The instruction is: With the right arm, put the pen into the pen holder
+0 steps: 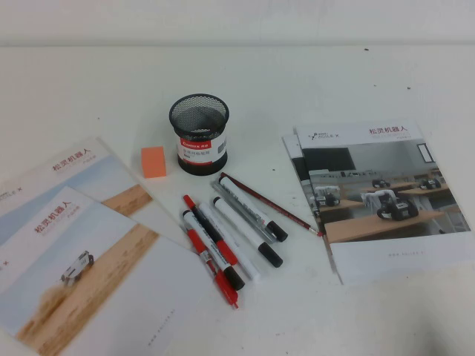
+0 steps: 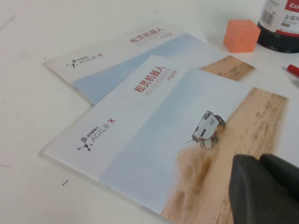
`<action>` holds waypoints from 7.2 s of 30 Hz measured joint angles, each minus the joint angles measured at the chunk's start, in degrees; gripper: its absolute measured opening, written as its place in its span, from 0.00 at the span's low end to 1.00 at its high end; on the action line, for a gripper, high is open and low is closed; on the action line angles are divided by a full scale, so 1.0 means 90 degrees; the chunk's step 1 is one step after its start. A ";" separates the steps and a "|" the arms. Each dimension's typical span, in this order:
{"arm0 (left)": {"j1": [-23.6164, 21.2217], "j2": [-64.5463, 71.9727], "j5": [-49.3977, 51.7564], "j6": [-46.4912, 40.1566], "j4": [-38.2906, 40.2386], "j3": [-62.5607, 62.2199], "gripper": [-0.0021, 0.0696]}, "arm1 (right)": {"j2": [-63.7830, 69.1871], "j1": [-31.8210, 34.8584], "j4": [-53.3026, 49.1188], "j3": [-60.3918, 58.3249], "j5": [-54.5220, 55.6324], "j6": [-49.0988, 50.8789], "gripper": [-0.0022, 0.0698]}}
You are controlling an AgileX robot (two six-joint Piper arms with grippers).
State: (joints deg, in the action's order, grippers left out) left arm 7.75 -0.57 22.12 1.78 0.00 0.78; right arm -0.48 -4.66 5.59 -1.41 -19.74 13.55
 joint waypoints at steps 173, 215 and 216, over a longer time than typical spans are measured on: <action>0.0000 0.0000 0.0000 0.0000 0.0000 0.0000 0.03 | 1.4477 -0.4894 -0.0538 1.3408 -0.5548 -0.1421 0.14; 0.0000 0.0000 0.0000 0.0000 0.0000 0.0000 0.03 | 1.3710 -0.3502 -0.1359 0.9694 0.6253 -0.0458 0.14; 0.0000 0.0000 0.0000 0.0000 0.0000 0.0000 0.03 | 1.3837 -0.3487 -0.1373 0.9830 0.6264 -0.0458 0.14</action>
State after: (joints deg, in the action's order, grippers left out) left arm 7.75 -0.57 22.12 1.78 0.00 0.78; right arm 124.06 -36.05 -6.77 87.06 36.64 9.43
